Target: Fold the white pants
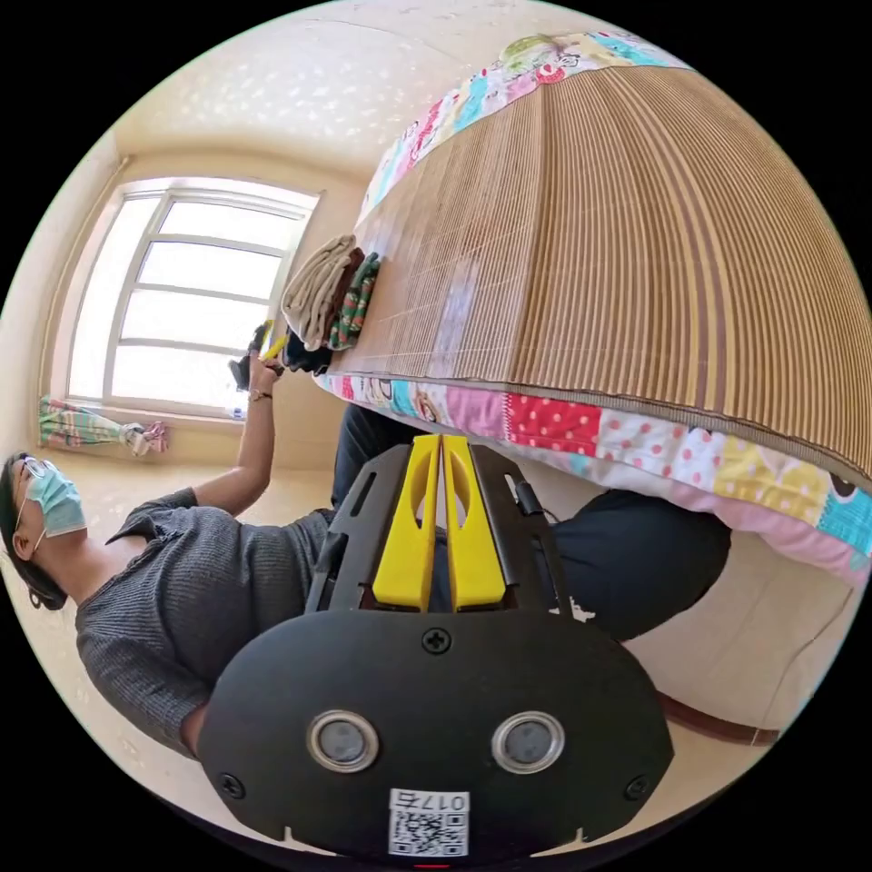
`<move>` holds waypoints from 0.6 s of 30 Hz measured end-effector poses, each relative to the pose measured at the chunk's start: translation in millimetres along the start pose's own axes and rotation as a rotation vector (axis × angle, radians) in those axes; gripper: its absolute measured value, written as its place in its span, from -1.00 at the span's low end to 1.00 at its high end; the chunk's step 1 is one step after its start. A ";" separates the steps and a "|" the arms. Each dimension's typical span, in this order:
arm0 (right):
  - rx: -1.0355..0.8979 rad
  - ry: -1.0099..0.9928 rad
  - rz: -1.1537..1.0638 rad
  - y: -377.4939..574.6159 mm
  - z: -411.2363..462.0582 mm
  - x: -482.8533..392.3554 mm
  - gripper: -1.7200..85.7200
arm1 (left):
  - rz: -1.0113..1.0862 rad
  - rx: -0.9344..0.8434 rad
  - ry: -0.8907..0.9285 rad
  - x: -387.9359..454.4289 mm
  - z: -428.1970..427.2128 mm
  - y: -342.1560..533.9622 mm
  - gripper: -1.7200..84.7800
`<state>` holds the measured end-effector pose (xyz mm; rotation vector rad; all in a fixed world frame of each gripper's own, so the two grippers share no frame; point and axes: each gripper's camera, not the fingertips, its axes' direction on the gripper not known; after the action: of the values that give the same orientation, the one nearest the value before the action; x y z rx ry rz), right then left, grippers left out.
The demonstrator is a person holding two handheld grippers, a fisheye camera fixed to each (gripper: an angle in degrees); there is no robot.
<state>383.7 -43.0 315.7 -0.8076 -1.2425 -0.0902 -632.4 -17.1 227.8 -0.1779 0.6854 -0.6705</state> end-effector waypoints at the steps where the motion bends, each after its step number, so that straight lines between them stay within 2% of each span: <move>1: -0.007 -0.008 0.007 4.5 3.9 0.2 -0.95 | -0.048 -0.028 0.087 -10.4 16.3 -1.9 -0.56; 2: -0.008 -0.007 0.013 11.1 7.0 0.1 -0.95 | -0.061 -0.019 0.158 -14.6 21.8 -0.8 -0.59; 4: -0.010 -0.004 0.025 23.7 10.3 0.2 -0.95 | -0.180 0.063 0.424 -30.6 35.1 13.3 -0.72; 6: -0.010 0.001 0.037 38.3 12.3 1.2 -0.95 | -0.182 0.067 0.510 -23.3 41.8 23.5 -0.78; 11: 0.014 0.007 0.097 72.2 9.6 13.5 -0.95 | 0.214 -0.131 0.452 64.8 58.4 75.9 -0.82; 15: 0.054 -0.039 0.102 75.7 4.5 21.0 -0.95 | 0.565 -0.269 0.433 128.0 53.5 187.4 -0.82; 18: 0.093 -0.051 0.087 73.1 4.0 21.0 -0.95 | 0.748 -0.341 0.380 129.9 38.9 280.4 -0.82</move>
<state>422.9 19.9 297.9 -0.7863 -1.2480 0.0587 -389.1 117.4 87.4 -0.0937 1.1480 0.1440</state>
